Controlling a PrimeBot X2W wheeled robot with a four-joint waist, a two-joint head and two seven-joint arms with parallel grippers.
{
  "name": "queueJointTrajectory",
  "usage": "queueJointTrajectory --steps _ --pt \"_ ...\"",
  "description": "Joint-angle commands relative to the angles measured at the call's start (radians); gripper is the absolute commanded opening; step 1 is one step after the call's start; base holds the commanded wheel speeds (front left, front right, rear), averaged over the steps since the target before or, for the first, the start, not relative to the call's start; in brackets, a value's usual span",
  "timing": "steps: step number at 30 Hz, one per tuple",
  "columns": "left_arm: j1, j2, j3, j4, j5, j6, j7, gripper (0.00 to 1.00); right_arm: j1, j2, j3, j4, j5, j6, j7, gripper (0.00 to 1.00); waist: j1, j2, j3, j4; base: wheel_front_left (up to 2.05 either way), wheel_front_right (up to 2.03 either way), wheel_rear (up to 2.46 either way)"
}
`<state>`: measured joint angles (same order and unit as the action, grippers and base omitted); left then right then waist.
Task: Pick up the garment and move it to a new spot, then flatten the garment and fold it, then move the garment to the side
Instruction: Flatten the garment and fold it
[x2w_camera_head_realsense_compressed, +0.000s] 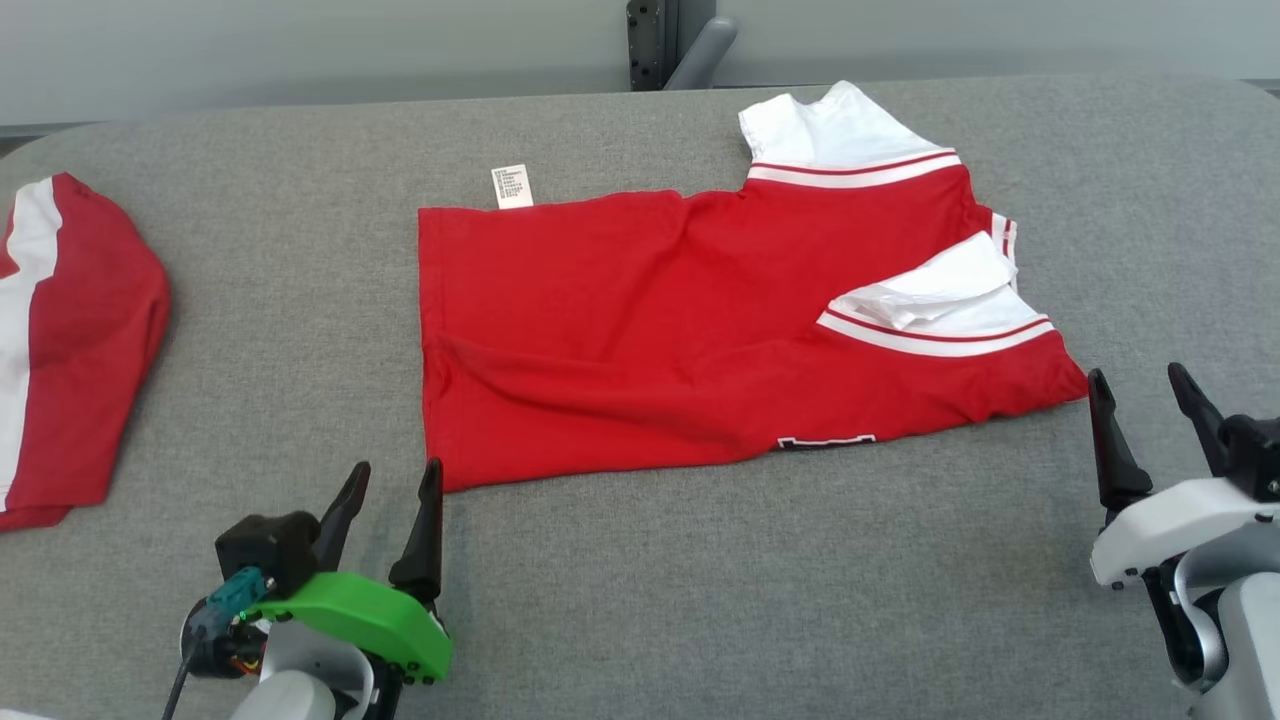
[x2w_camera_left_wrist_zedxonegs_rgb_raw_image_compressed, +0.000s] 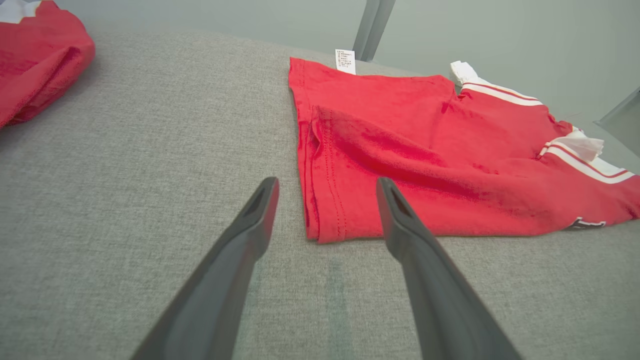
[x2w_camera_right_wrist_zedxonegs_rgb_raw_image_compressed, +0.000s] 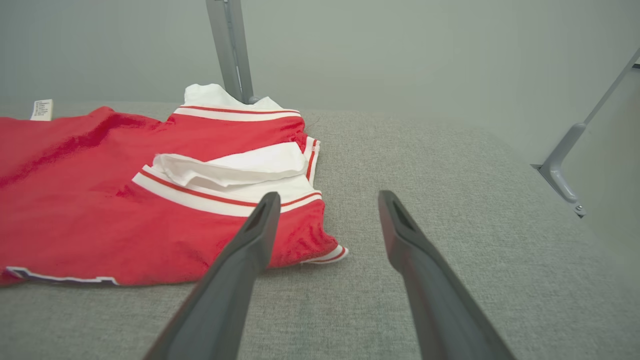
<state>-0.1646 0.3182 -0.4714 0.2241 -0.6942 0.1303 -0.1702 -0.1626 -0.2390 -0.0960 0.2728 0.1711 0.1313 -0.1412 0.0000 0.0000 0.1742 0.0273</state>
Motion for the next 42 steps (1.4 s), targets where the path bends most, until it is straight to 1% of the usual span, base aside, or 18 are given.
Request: queueJointTrajectory --steps 1,6,12,16,20,23,27,31,35,36,37,38,39,40,41,42 --pt "-0.028 -0.001 -0.002 0.012 0.005 -0.006 -0.002 1.00 -0.027 -0.005 -0.007 0.007 -0.006 -0.001 0.005 1.00 0.0000 0.0000 0.010 0.001 0.00 0.00 0.00" --pt "-0.108 -0.027 -0.028 0.087 0.000 -0.019 0.056 1.00 -0.101 -0.018 0.009 0.080 -0.019 -0.001 0.070 1.00 0.0000 0.0000 0.049 -0.002 0.00 0.00 0.00" --pt "-0.187 -0.048 -0.051 0.170 -0.012 -0.035 0.122 1.00 -0.186 -0.040 0.061 0.178 -0.025 -0.001 0.120 1.00 0.0000 0.0000 0.098 -0.001 0.00 0.00 0.00" --pt "-0.217 -0.059 -0.061 0.223 -0.021 -0.046 0.153 1.00 -0.229 -0.050 0.092 0.248 -0.012 -0.001 0.145 1.00 0.0000 0.0000 0.115 0.001 0.00 0.00 0.00" --pt "-0.221 -0.063 -0.070 0.256 -0.036 -0.067 0.187 1.00 -0.257 -0.065 0.136 0.301 0.015 -0.001 0.180 1.00 0.0000 0.0000 0.120 0.006 0.00 0.00 0.00" --pt "-0.209 -0.070 -0.078 0.266 -0.062 -0.087 0.220 1.00 -0.268 -0.080 0.170 0.336 0.057 -0.001 0.213 1.00 0.0000 0.0000 0.115 0.012 0.00 0.00 0.00" --pt "-0.185 -0.075 -0.086 0.258 -0.091 -0.100 0.257 1.00 -0.267 -0.095 0.193 0.356 0.095 -0.001 0.240 1.00 0.0000 0.0000 0.102 0.016 0.00 0.00 0.00" --pt "-0.170 -0.072 -0.088 0.244 -0.103 -0.104 0.281 1.00 -0.262 -0.104 0.207 0.363 0.123 -0.001 0.274 1.00 0.0000 0.0000 0.095 0.018 0.00 0.00 0.00" --pt "-0.161 -0.066 -0.085 0.225 -0.119 -0.098 0.300 1.00 -0.253 -0.117 0.231 0.350 0.157 -0.001 0.300 1.00 0.0000 0.0000 0.093 0.018 0.00 0.00 0.00" --pt "-0.160 -0.063 -0.084 0.223 -0.122 -0.097 0.304 1.00 -0.252 -0.121 0.237 0.346 0.163 -0.001 0.305 0.92 0.0000 0.0000 0.092 0.017 0.00 0.00 0.00" --pt "-0.163 -0.064 -0.081 0.220 -0.125 -0.095 0.302 1.00 -0.252 -0.123 0.242 0.341 0.171 -0.001 0.306 0.72 0.0000 0.0000 0.092 0.017 0.00 0.00 0.00" --pt "-0.167 -0.065 -0.076 0.219 -0.129 -0.093 0.301 0.70 -0.254 -0.125 0.247 0.336 0.180 -0.001 0.305 0.39 0.0000 0.0000 0.092 0.016 0.00 0.00 0.00" --pt "-0.172 -0.066 -0.074 0.218 -0.133 -0.096 0.304 0.34 -0.256 -0.126 0.250 0.332 0.193 -0.001 0.307 0.22 0.0000 0.0000 0.092 0.016 0.00 0.00 0.00" --pt "-0.176 -0.067 -0.070 0.215 -0.140 -0.101 0.304 0.00 -0.259 -0.130 0.254 0.328 0.204 -0.001 0.310 0.02 0.0000 0.0000 0.091 0.015 0.00 0.00 0.00" --pt "-0.180 -0.067 -0.066 0.213 -0.147 -0.106 0.307 0.00 -0.262 -0.136 0.258 0.325 0.214 -0.001 0.313 0.00 0.0000 0.0000 0.089 0.014 0.00 0.00 0.00" --pt "-0.182 -0.066 -0.066 0.211 -0.157 -0.112 0.312 0.00 -0.264 -0.142 0.262 0.322 0.224 -0.001 0.318 0.00 0.0000 0.0000 0.086 0.013 0.00 0.00 0.00"
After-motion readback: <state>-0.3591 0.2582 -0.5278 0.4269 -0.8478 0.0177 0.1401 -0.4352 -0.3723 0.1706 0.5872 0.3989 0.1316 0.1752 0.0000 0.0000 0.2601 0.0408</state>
